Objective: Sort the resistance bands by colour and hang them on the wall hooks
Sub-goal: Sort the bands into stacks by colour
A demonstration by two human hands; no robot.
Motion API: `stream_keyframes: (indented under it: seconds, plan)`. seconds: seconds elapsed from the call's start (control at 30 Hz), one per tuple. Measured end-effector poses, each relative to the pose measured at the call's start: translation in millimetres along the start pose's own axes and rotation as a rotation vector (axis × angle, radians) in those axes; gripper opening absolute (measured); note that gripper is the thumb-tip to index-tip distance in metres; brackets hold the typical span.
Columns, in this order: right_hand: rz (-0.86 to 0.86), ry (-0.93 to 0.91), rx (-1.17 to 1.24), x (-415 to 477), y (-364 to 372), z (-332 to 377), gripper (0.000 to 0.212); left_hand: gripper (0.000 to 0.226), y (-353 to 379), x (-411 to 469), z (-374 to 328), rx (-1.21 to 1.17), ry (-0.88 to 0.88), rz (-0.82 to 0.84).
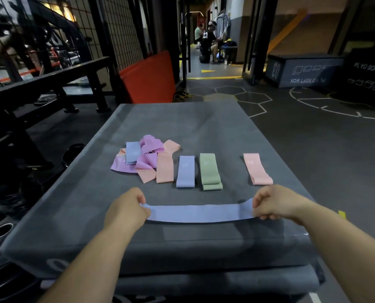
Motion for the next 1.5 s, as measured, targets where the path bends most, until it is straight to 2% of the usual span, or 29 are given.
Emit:
stream_keyframes:
  seconds: [0.17, 0.43, 0.57, 0.7, 0.83, 1.03, 1.17, 1.3, 1.5]
  plan:
    - [-0.012, -0.012, -0.259, 5, 4, -1, 0.01, 0.025, 2, -3, -6, 0.074, 0.043, 0.017]
    - [-0.097, -0.053, -0.372, 4, 7, 8, 0.011, 0.04, 7, -12, -18, 0.05, 0.155, 0.004]
    - [-0.215, -0.211, -0.298, -1, 18, 29, 0.008, 0.041, 18, -20, -32, 0.007, 0.289, 0.004]
    - [-0.073, -0.362, -0.014, -5, 45, 49, 0.026, 0.041, 32, -33, -49, 0.0, 0.418, 0.014]
    - [0.02, -0.477, 0.039, -7, 66, 64, 0.032, 0.044, 45, -41, -63, -0.018, 0.511, 0.004]
    - [-0.08, -0.388, 0.048, -2, 65, 62, 0.025, 0.045, 55, -45, -71, -0.093, 0.613, 0.014]
    - [-0.13, -0.367, 0.137, 4, 55, 50, 0.007, 0.05, 60, -39, -70, 0.014, 0.685, 0.005]
    - [-0.125, -0.309, 0.227, 5, 42, 38, 0.018, 0.067, 63, -30, -65, 0.083, 0.607, 0.113]
    - [-0.118, -0.228, 0.186, 5, 19, 19, 0.024, 0.071, 62, -26, -66, 0.067, 0.571, 0.177]
Point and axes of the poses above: each hand's wrist, its own x-axis towards the middle knuckle, its own y-axis out of the palm, z = x × y, the point moved 1 cm from there along x, towards the middle knuckle, and after that the axes turned 5 degrees about -x, right-handed, at the moved point
